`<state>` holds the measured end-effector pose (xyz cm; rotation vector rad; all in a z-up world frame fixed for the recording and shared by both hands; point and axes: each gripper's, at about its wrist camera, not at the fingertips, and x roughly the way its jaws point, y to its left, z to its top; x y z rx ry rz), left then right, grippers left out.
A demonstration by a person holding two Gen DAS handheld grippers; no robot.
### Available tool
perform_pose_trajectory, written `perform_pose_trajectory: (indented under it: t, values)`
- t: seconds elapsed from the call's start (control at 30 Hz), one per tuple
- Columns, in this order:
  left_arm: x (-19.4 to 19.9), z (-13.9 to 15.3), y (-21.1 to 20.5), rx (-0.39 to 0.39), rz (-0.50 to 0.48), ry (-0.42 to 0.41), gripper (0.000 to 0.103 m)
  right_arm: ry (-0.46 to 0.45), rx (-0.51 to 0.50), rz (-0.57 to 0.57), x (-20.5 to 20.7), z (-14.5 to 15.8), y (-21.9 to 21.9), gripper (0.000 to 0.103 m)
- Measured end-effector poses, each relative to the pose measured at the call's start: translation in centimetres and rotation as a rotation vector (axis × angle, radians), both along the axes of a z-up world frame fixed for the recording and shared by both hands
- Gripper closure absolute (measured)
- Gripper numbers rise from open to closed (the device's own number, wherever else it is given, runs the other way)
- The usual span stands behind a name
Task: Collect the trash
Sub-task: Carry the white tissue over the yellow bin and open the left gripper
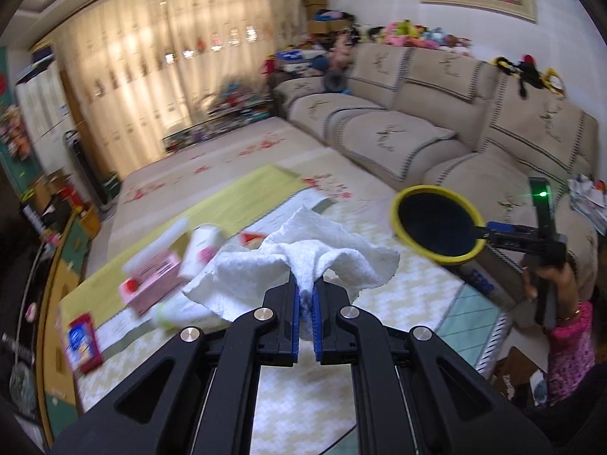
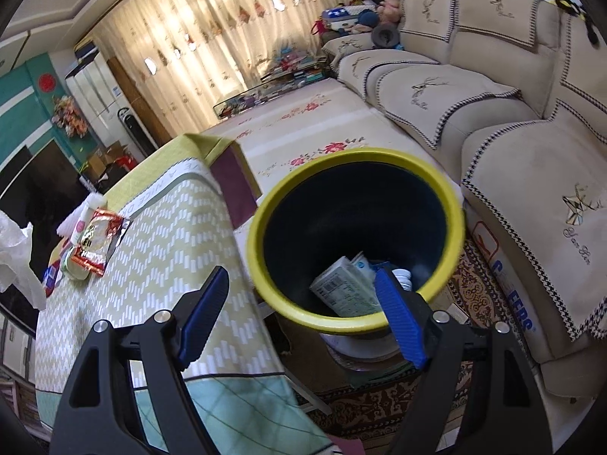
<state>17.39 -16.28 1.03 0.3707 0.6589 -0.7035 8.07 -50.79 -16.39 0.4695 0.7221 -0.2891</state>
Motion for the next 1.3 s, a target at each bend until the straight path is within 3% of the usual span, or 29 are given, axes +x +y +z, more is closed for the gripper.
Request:
perform_pose_trajectory:
  t: [0.3, 0.6, 0.83, 0.87, 0.9, 0.97, 1.07, 1.17, 1.3]
  values:
    - [0.0, 0.4, -12.4, 0.044, -0.202, 0.049, 0.097, -0.008, 0.039, -0.072, -2.4, -1.0, -3.5, 0.028]
    - [1.6, -3.0, -27.7, 0.116, -0.354, 0.137, 0.097, -0.019, 0.031, -0.157, -5.1, -0.8, -6.7, 0.028]
    - [3.0, -8.0, -36.8, 0.211, -0.387, 0.228, 0.096, -0.006, 0.046, -0.210, -7.1, -1.7, -9.1, 0.027]
    - [3.4, -8.9, -38.0, 0.234, -0.375, 0.255, 0.088, -0.002, 0.051, -0.216, -7.3, -1.9, -9.4, 0.027]
    - [3.7, -9.8, -38.7, 0.254, -0.367, 0.277, 0.069, 0.001, 0.055, -0.218, -7.3, -2.1, -9.6, 0.027]
    - [4.4, -11.7, -40.3, 0.307, -0.333, 0.316, 0.050, 0.007, 0.065, -0.224, -7.6, -2.5, -10.0, 0.027]
    - [5.1, -13.6, -41.7, 0.382, -0.292, 0.323, 0.035, 0.011, 0.076, -0.229, -7.9, -3.1, -10.4, 0.027]
    - [5.9, -14.8, -42.5, 0.403, -0.250, 0.370, 0.031, 0.013, 0.085, -0.230, -8.1, -3.5, -10.5, 0.027]
    - [6.4, -13.4, -41.0, 0.332, -0.234, 0.378, 0.030, 0.016, 0.096, -0.228, -8.3, -3.8, -10.6, 0.027]
